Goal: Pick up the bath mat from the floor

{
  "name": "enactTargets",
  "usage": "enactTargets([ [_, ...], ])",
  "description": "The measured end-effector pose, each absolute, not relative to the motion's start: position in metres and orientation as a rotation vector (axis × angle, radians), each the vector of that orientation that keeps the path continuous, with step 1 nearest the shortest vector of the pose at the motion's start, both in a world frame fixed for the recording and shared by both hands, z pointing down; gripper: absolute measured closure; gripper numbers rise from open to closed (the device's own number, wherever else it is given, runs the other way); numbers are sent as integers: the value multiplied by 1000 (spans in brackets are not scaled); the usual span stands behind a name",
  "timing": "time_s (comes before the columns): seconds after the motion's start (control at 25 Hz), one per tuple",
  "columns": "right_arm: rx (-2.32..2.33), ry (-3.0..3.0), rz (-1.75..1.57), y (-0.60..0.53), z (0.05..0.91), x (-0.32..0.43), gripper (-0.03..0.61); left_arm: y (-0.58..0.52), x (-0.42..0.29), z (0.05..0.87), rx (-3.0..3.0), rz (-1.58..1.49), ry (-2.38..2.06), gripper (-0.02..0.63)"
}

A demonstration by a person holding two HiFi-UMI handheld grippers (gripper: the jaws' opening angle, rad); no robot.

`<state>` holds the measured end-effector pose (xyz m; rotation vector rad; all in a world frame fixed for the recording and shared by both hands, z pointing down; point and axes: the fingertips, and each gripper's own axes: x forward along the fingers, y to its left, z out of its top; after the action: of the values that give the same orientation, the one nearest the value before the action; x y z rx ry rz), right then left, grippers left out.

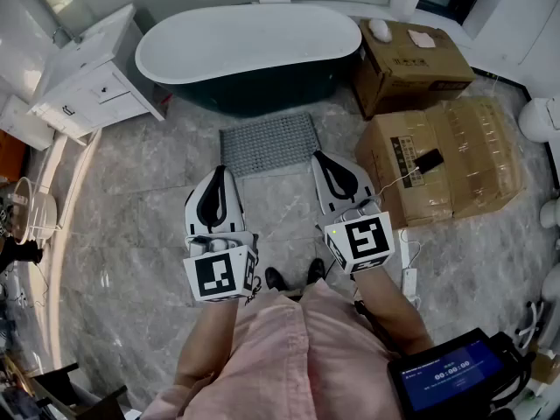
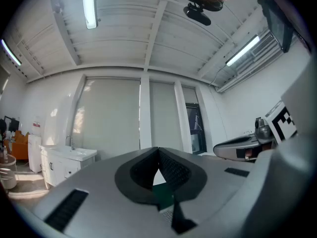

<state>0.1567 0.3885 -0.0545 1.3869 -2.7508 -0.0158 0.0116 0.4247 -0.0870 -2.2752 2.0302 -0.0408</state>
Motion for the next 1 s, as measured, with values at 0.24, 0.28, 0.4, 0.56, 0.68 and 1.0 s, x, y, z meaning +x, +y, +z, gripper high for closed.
enactTargets([
  [0.24,1408,-2748,-22,389,-53,165,561,427,17,-86,-2268,-39,2027,589],
  [0.28,1412,-2746,-21,390,-52,167,561,428,18,-85,-2268,-41,2027,589],
  [0.4,1426,-2744,-24,394,-50,175,561,431,19,-83,-2267,-48,2032,589],
  [0.56,1417,-2724,-101,397,-51,185,560,432,30,-81,-2264,-63,2040,589],
  [0.68,1413,-2733,-109,392,-52,205,560,428,48,-82,-2257,-84,2048,589],
  [1.0,1419,-2782,2,374,-40,252,560,425,75,-81,-2200,-160,2079,589],
])
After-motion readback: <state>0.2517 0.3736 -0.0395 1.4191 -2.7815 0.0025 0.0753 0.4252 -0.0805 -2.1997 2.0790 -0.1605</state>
